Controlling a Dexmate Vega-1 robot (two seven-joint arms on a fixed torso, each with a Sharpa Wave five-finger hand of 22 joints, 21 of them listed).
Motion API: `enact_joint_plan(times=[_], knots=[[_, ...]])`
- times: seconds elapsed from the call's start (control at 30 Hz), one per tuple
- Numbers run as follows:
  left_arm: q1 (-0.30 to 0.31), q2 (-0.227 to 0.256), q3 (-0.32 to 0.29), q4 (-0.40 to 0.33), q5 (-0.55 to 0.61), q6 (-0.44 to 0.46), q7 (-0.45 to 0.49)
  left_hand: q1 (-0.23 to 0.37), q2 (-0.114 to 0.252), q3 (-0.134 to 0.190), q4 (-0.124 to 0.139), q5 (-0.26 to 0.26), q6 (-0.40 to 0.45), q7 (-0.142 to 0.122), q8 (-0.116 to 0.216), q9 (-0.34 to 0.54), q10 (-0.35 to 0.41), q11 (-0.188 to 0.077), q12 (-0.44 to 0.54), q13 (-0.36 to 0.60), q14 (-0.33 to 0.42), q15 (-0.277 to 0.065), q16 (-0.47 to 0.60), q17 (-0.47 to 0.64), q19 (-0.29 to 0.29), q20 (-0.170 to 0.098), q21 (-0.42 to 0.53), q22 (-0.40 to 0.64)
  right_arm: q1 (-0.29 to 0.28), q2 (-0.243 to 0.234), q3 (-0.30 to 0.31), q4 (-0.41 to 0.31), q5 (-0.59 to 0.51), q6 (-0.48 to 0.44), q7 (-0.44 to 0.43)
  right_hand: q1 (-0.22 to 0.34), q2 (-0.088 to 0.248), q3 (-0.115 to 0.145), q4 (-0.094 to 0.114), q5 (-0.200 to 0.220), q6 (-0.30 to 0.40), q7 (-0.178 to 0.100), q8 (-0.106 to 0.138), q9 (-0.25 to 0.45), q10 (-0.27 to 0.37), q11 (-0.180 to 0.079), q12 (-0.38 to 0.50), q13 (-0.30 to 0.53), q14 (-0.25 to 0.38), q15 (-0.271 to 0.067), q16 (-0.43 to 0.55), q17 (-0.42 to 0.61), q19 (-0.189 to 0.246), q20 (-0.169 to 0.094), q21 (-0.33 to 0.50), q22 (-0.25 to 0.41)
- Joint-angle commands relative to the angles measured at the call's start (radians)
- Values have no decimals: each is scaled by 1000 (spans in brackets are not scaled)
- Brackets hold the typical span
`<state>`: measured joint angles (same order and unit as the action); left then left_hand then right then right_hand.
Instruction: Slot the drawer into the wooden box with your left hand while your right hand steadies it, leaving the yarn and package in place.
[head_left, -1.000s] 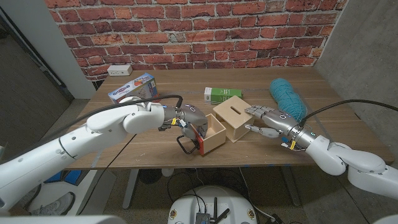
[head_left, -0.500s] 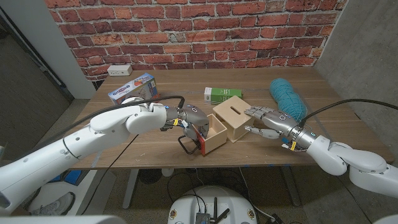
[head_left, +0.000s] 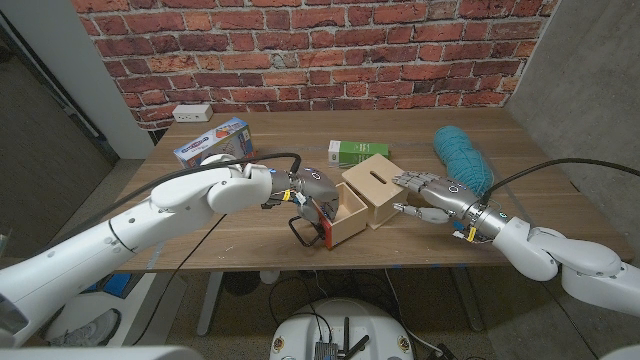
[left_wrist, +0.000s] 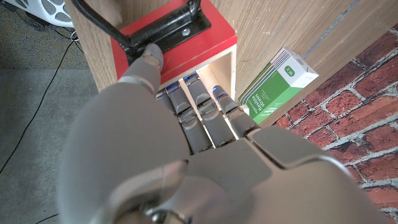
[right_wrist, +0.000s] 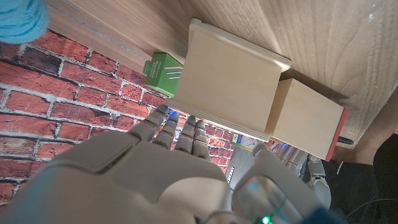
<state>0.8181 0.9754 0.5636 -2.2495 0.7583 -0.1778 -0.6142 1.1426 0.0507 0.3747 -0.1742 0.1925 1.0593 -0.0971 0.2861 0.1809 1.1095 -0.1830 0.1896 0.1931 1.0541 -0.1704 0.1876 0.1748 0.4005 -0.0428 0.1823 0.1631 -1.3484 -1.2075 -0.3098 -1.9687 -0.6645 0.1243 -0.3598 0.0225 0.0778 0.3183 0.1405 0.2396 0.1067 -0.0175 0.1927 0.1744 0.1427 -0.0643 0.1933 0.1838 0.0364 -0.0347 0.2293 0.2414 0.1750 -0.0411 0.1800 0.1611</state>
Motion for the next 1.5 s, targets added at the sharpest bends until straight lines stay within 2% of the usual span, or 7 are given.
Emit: enact_joint_plan(times=[0.03, 1.17, 1.5], knots=[[-23, -13, 11, 7, 17, -14, -16, 35, 47, 1, 3, 7, 9, -3, 9, 35, 25, -18, 7, 3, 6, -74, 6, 5, -4, -158, 1, 3, 10, -2, -7, 10, 0, 9, -3, -8, 48, 3, 7, -2, 7, -3, 4, 3, 7, 4, 4, 2, 6, -40, 2, 3, 12, -53, 8, 4], [-40, -64, 46, 32, 70, -15, -7, 38, 49, -3, 2, 7, 8, -5, 12, 35, 26, -18, 7, 3, 8, -74, 7, 5, -1, -158, 2, 3, 39, 6, -32, 31, 1, 30, 3, -4, 49, 8, 6, -5, 14, -4, 3, 3, 14, 3, 4, 2, 15, -42, 2, 1, 29, -57, 11, 4], [-41, -70, 53, 10, 93, -5, -24, 39, 49, -4, 2, 7, 8, -2, 13, 36, 27, -18, 7, 4, 9, -74, 7, 6, -1, -158, 2, 3, 51, 13, -39, 49, 9, 43, 2, -4, 49, 9, 6, -6, 17, -3, 3, 3, 16, 4, 3, 3, 16, -42, 1, 1, 32, -58, 11, 4]])
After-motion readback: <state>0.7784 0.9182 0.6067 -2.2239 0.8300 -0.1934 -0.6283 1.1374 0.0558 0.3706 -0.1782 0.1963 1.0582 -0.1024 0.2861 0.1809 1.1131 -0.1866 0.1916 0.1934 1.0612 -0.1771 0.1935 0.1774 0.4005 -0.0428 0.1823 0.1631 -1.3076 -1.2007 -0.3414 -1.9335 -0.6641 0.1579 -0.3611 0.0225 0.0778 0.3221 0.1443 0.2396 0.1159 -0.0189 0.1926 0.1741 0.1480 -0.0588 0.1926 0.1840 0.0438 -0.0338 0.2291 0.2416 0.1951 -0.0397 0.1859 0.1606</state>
